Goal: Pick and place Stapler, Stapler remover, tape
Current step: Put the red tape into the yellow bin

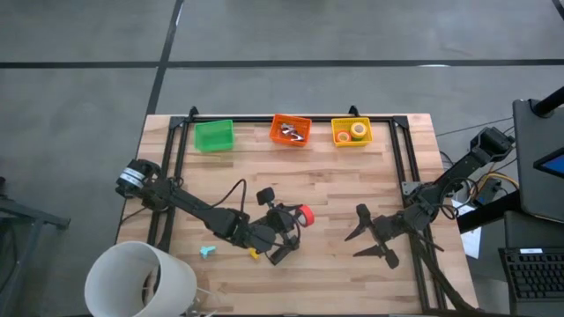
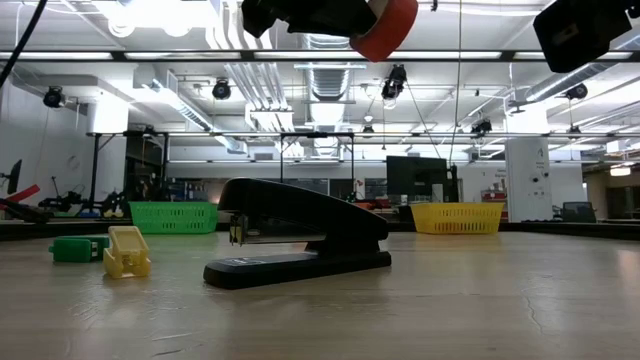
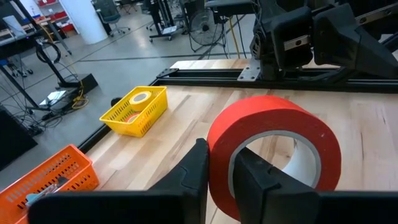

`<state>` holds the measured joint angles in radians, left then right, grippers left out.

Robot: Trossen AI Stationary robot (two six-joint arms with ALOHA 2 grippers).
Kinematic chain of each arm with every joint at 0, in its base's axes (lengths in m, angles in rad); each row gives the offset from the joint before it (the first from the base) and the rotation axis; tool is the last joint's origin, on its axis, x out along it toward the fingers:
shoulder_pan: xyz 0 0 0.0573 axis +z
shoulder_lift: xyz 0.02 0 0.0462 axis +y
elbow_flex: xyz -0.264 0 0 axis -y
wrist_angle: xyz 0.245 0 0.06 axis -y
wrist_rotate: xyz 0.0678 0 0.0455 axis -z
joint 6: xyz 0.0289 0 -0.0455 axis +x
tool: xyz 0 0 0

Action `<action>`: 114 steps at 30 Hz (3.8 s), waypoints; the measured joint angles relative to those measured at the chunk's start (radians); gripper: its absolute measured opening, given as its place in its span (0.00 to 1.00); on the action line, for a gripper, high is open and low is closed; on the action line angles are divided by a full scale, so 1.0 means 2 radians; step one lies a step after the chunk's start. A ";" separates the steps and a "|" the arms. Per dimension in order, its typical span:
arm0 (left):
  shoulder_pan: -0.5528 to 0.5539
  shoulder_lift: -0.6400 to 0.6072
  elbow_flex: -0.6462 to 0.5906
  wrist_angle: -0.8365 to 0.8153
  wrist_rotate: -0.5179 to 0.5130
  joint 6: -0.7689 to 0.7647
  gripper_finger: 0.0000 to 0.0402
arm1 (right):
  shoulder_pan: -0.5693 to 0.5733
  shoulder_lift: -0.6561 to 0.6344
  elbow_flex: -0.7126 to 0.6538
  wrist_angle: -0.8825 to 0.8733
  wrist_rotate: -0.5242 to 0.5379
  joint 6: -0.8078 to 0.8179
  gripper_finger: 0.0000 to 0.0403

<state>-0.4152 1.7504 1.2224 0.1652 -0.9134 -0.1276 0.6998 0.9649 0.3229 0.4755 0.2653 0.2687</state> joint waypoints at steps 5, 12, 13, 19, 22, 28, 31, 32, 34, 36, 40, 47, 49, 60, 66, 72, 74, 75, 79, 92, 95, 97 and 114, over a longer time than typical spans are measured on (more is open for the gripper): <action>0.000 0.000 0.000 0.000 0.000 0.000 0.14 | 0.000 0.000 0.000 0.000 0.000 0.000 0.54; 0.001 0.000 0.000 0.002 0.002 -0.001 0.13 | 0.000 0.000 0.000 0.001 0.000 -0.004 0.54; 0.001 0.000 0.000 0.005 0.003 -0.001 0.13 | 0.000 0.000 0.000 0.001 0.000 -0.004 0.54; 0.007 0.000 0.000 0.044 0.020 0.018 0.14 | 0.000 0.000 0.000 0.001 0.017 -0.016 0.54; 0.016 0.000 0.000 0.076 0.030 0.034 0.13 | 0.000 0.000 0.000 0.003 0.035 -0.041 0.54; 0.046 0.002 0.000 0.118 0.102 0.032 0.14 | 0.000 0.000 0.000 0.016 0.088 -0.076 0.54; 0.056 0.010 0.000 0.148 0.130 0.032 0.14 | -0.001 0.000 0.000 0.028 0.102 -0.079 0.54; 0.060 0.013 0.000 0.158 0.147 0.032 0.14 | -0.001 0.000 0.000 0.033 0.108 -0.084 0.54; 0.065 0.020 0.000 0.176 0.174 0.031 0.14 | -0.002 0.000 0.000 0.045 0.129 -0.093 0.54; 0.066 0.027 0.000 0.195 0.181 0.032 0.13 | -0.003 0.000 0.000 0.053 0.153 -0.099 0.54; 0.067 0.036 0.000 0.221 0.183 0.032 0.13 | -0.015 0.000 0.000 0.055 0.160 -0.100 0.54; 0.073 0.057 0.000 0.258 0.192 0.033 0.14 | -0.044 0.000 0.000 0.058 0.138 -0.087 0.54; 0.076 0.062 0.002 0.258 0.196 0.030 0.14 | -0.048 0.000 0.000 0.060 0.138 -0.089 0.54; 0.090 0.086 0.025 0.280 0.201 0.027 0.15 | -0.060 0.000 0.000 0.073 0.112 -0.093 0.54; 0.097 0.105 0.043 0.278 0.215 0.027 0.14 | -0.062 0.000 0.000 0.074 0.112 -0.088 0.54; 0.097 0.106 0.043 0.279 0.215 0.033 0.16 | -0.062 0.000 0.000 0.072 0.112 -0.088 0.43; 0.097 0.106 0.043 0.279 0.216 0.033 0.16 | -0.062 0.000 0.000 0.072 0.112 -0.091 0.36; 0.097 0.106 0.043 0.279 0.216 0.033 0.16 | -0.063 0.000 0.000 0.072 0.113 -0.093 0.32; 0.098 0.106 0.043 0.280 0.218 0.034 0.17 | -0.063 0.000 0.000 0.072 0.114 -0.094 0.17; 0.098 0.099 0.043 0.245 0.209 0.024 0.34 | -0.062 -0.001 0.000 0.061 0.117 -0.083 0.11; 0.098 0.085 0.042 0.211 0.197 0.014 0.43 | -0.062 -0.001 0.000 0.050 0.130 -0.076 0.10; 0.097 0.073 0.042 0.186 0.194 0.009 0.47 | -0.062 -0.001 0.000 0.043 0.141 -0.068 0.10; 0.075 0.041 0.041 0.056 0.196 -0.026 0.52 | -0.063 -0.008 0.000 -0.024 0.216 -0.025 0.11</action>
<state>-0.2650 1.8317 1.3037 0.2780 -0.5217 -0.1805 0.5747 0.9491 0.3231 0.4266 0.6969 0.2181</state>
